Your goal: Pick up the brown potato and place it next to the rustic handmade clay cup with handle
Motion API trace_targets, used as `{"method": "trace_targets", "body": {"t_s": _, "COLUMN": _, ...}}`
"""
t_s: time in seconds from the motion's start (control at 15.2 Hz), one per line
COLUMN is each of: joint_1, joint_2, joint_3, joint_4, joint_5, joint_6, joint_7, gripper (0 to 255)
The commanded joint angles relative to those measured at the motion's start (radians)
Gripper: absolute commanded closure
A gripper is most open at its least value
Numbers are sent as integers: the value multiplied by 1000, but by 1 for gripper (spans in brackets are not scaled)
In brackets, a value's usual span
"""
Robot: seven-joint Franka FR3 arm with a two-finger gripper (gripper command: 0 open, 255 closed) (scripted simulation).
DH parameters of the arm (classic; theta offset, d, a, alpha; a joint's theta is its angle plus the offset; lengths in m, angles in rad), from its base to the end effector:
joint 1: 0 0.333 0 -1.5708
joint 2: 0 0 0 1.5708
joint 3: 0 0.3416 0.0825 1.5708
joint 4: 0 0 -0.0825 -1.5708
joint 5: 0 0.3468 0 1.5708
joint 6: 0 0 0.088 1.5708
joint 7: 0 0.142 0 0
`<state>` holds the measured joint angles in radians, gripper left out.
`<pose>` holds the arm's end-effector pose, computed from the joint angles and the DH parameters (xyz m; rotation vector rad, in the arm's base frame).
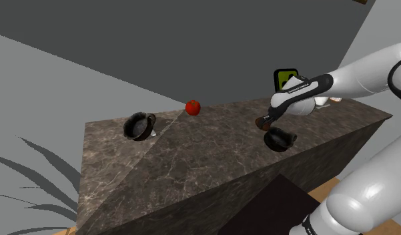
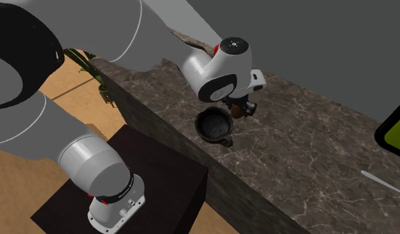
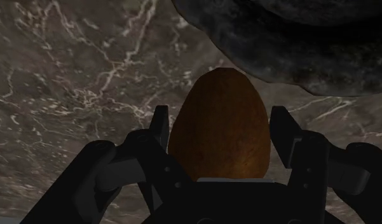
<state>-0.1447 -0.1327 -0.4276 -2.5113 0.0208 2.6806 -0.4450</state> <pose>0.3884 -0.2514 0.3739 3.0197 -0.2258 0.4354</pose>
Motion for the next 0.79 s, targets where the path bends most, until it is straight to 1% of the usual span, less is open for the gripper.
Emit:
{"method": "trace_targets", "body": {"t_s": 0.0, "joint_1": -5, "joint_2": -21, "joint_3": 6, "joint_4": 12, "joint_5": -20, "joint_6": -31, "joint_7": 17, "gripper": 255}}
{"method": "trace_targets", "body": {"t_s": 0.73, "joint_1": -25, "joint_2": -120, "joint_3": 33, "joint_4": 81, "joint_5": -79, "joint_6": -194, "joint_7": 68, "gripper": 255}}
